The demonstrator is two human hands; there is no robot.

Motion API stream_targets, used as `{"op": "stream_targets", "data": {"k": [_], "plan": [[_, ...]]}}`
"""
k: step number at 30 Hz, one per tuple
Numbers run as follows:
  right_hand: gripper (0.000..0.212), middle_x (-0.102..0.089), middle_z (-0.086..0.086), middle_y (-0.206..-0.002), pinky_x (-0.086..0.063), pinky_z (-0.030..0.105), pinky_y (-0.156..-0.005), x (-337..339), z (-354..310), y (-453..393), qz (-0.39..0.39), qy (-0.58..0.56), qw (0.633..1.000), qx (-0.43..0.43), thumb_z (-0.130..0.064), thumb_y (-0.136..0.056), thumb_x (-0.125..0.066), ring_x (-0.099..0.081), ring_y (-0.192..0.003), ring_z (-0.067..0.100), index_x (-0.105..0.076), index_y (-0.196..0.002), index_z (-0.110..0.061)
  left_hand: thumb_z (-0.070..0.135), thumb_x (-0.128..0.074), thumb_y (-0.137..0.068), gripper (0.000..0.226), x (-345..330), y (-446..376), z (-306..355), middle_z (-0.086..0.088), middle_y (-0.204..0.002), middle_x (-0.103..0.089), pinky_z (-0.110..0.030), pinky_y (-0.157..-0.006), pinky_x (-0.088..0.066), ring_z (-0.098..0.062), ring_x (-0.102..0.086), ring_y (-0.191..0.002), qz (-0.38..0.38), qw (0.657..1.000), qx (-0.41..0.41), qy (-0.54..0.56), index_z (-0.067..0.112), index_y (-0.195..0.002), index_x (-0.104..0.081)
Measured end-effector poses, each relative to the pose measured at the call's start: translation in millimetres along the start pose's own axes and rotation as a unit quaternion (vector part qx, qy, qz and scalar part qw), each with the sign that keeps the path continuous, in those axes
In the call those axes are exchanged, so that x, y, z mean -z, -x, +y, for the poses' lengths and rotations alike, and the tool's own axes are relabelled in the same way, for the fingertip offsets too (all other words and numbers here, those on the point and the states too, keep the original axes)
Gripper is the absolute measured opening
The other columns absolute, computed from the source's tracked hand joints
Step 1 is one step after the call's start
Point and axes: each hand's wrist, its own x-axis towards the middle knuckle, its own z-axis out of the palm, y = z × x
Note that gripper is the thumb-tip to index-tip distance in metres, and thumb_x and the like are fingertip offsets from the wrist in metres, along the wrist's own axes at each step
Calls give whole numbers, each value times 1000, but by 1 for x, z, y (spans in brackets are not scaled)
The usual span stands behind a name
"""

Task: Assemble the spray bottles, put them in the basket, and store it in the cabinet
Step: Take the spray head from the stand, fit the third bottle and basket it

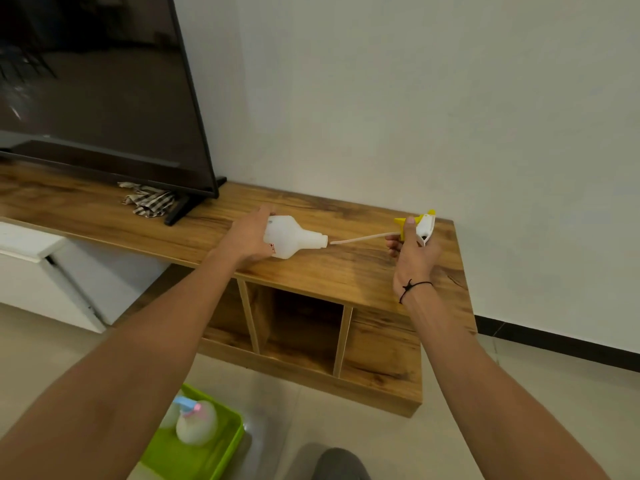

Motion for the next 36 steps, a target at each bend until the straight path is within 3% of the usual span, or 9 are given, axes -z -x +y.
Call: {"op": "stream_targets", "data": {"k": [3,7,11,16,21,24,26,31,36], "plan": [[45,-73,6,-67,-52,24,-46,-2,3,5,-1,2,1000,1,-33,-101,-70,-65,-52,13,-63,-124,5,13,-87,-74,95,0,5,1,-7,-147,-56,-53,-110,-50,-32,-58,-133,-2,1000,4,2,32,-153,-38],[22,-72,1,-62,-52,25,-47,-6,5,9,-4,5,1000,4,-31,-102,-69,-65,-51,12,-65,-107,-10,12,-86,-75,94,0,8,1,-7,-148,-55,-55,-113,-49,-33,-56,-136,-2,1000,6,12,33,-153,-37],[35,-72,9,-72,-55,27,-51,-11,11,15,-33,1,999,-2,-29,-103,-69,-67,-56,16,-65,-117,3,9,-85,-74,96,0,11,-2,-7,-150,-53,-56,-115,-48,-33,-53,-138,-3,1000,8,27,33,-153,-37],[29,-71,13,-81,-61,29,-58,-24,18,23,-88,10,996,-8,-26,-104,-67,-69,-63,20,-62,-116,0,10,-85,-73,95,1,12,-5,-6,-149,-53,-56,-115,-47,-33,-52,-138,-6,999,8,32,33,-152,-37],[29,-72,17,-98,-66,36,-78,-34,28,36,-185,53,981,-27,-8,-97,-74,-74,-88,30,-65,-119,8,9,-86,-73,96,0,12,-5,-6,-148,-53,-54,-112,-49,-32,-53,-136,-8,999,9,32,32,-152,-37],[17,-78,1,-98,-65,30,-75,-39,34,41,-240,102,965,-34,0,-90,-79,-75,-92,20,-75,-103,-10,9,-85,-73,96,0,14,-7,-6,-148,-52,-52,-109,-50,-32,-54,-135,-14,1000,4,25,31,-152,-37],[26,-79,-6,-92,-65,28,-73,-42,37,42,-256,136,957,-27,5,-86,-81,-74,-95,18,-73,-97,-18,9,-86,-73,96,0,15,-9,-6,-148,-52,-52,-109,-51,-32,-53,-136,-17,999,4,26,31,-153,-36],[39,-76,16,-112,-61,56,-96,-42,38,43,-265,185,946,-24,4,-78,-88,-73,-113,37,-67,-110,-4,7,-86,-70,102,4,21,-19,-7,-149,-51,-52,-106,-56,-32,-54,-134,-29,999,10,29,32,-155,-34],[40,-77,22,-110,-62,48,-92,-41,35,51,-308,253,917,29,-4,-78,-91,-74,-105,37,-70,-110,4,15,-86,-74,93,7,30,-29,-7,-146,-54,-42,-101,-55,-29,-56,-132,-27,1000,-10,13,25,-153,-38]]}}
